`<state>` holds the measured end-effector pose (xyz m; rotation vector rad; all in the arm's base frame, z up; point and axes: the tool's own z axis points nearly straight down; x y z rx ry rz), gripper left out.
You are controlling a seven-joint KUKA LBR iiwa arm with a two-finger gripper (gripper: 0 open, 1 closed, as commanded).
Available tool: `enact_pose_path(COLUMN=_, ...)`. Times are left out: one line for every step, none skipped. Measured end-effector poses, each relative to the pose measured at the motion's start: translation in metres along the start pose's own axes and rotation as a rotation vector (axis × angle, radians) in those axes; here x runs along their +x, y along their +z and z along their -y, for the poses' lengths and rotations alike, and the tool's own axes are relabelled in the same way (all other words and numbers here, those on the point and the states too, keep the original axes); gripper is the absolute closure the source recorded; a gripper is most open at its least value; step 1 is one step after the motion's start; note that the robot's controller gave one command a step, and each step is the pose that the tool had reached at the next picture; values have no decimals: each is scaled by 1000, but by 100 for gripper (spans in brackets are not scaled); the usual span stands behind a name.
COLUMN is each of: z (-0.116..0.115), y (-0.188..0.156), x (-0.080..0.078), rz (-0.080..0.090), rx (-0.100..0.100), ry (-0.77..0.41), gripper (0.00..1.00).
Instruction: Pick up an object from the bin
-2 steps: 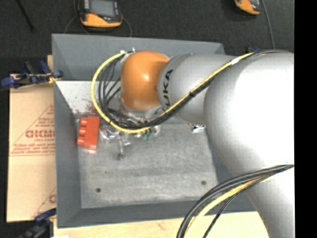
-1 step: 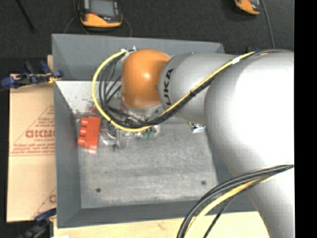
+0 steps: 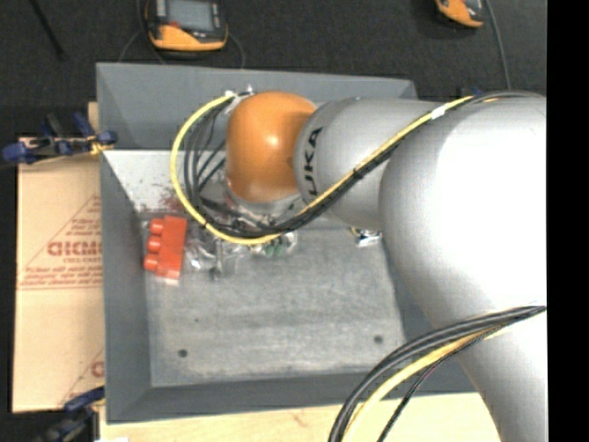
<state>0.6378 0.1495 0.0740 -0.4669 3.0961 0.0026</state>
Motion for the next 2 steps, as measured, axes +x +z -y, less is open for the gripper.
enact_pose_path(z=-3, y=-39, x=12, rz=-5, rx=1, ry=-109, gripper=100)
enact_pose_path(z=-12, y=-98, x=16, rz=-4, rx=1, ry=-129, gripper=100)
